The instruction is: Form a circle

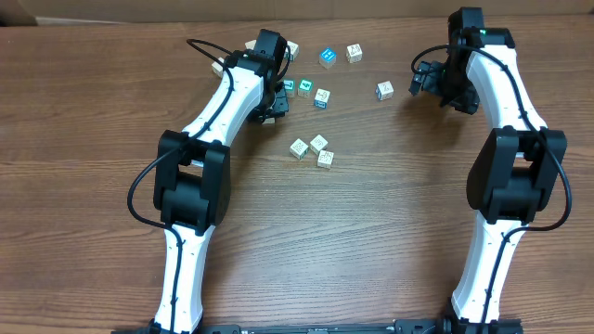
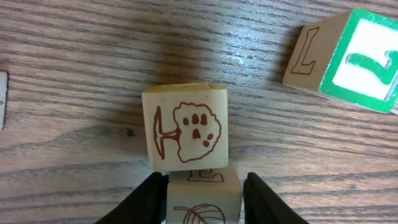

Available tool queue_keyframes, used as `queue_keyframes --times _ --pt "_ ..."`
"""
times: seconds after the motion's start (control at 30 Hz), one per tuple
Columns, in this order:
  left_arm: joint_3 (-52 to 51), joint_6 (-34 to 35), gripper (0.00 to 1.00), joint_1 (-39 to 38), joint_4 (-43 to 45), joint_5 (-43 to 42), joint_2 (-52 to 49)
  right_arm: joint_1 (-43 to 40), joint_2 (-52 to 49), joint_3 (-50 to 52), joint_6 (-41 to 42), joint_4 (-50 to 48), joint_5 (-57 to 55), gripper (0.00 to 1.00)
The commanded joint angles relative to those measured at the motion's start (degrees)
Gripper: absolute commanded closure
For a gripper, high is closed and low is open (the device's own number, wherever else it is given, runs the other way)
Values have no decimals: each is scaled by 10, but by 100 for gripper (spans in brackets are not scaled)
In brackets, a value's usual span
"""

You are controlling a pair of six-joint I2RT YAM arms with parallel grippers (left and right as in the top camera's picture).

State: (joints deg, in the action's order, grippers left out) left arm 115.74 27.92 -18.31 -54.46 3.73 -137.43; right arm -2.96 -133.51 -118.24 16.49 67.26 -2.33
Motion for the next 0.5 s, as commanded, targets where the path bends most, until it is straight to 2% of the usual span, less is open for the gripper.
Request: queue_keyframes --times 0.0,0.07,0.23,0.47 --pt "6 -12 66 0 -1 9 -2 -1 14 -12 2 -1 -1 0" --pt "7 -23 70 0 -3 6 -1 -1 14 -12 2 -1 -1 0" --pt "21 -57 72 0 -33 5 9 -1 14 -12 2 -1 -1 0" --pt "26 -61 75 0 -105 7 67 -1 14 -12 2 -1 -1 0"
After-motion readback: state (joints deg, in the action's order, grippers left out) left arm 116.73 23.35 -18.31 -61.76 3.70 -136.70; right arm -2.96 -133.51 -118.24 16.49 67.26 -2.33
